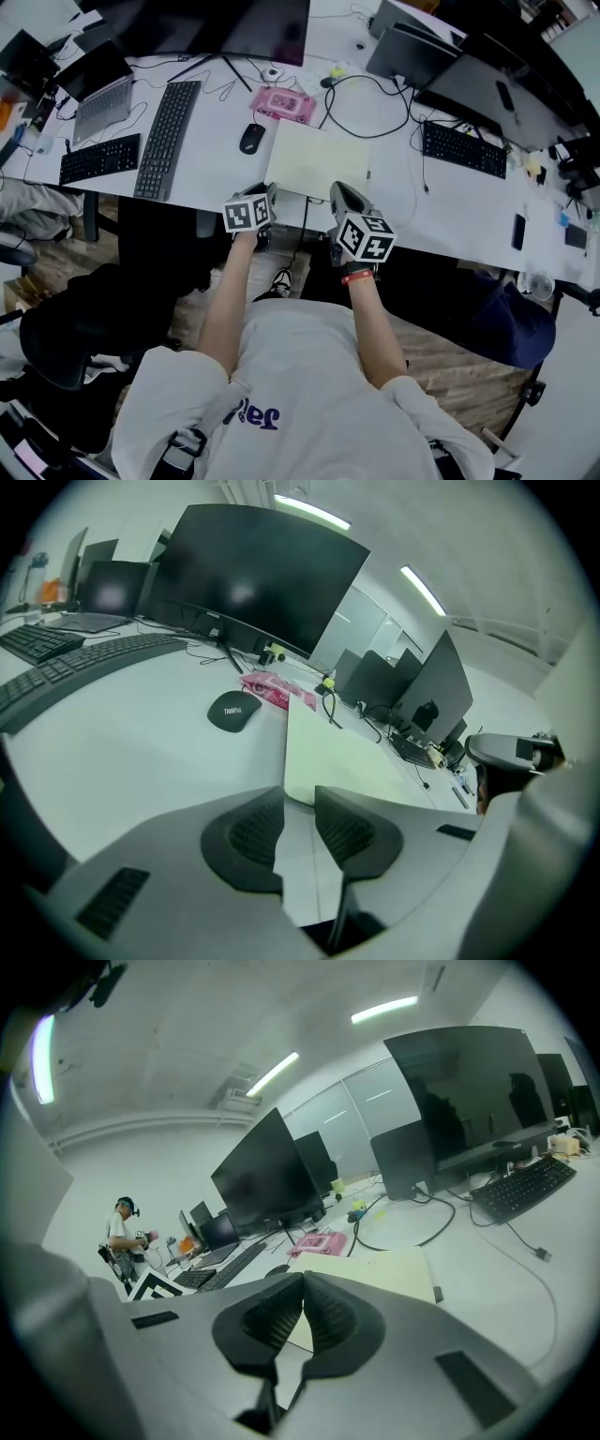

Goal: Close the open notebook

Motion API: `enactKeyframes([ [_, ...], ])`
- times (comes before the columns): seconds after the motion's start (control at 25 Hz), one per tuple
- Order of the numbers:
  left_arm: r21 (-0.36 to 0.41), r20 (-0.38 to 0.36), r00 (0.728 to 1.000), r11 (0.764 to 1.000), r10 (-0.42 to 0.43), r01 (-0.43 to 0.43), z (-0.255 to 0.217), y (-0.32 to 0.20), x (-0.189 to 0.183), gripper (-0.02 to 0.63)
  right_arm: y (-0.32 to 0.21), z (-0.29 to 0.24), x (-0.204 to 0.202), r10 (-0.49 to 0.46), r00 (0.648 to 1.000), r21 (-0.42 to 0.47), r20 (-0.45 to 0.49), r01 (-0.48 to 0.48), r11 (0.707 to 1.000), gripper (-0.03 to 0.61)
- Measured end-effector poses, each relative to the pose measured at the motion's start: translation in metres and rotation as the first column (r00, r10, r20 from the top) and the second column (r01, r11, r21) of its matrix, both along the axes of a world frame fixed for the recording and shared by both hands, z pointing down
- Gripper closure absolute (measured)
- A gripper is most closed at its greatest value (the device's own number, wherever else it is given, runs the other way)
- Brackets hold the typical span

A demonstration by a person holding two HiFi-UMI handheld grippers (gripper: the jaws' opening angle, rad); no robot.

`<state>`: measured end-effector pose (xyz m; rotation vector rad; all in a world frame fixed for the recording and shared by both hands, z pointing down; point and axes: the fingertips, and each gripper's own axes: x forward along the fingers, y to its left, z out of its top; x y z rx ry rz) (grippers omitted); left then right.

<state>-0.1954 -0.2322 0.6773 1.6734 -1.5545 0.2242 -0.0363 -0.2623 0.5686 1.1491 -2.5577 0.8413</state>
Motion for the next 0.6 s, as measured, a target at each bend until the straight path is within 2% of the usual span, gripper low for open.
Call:
enactKeyframes([
  [0.6, 0.046, 0.045, 0.998, 0.998, 0.039, -0.041, -0.024, 0.001, 0.008, 0.523, -0.006, -0.010, 0.005, 0.050, 0.998, 0.013, 0.042, -0.051, 0.999, 0.564],
])
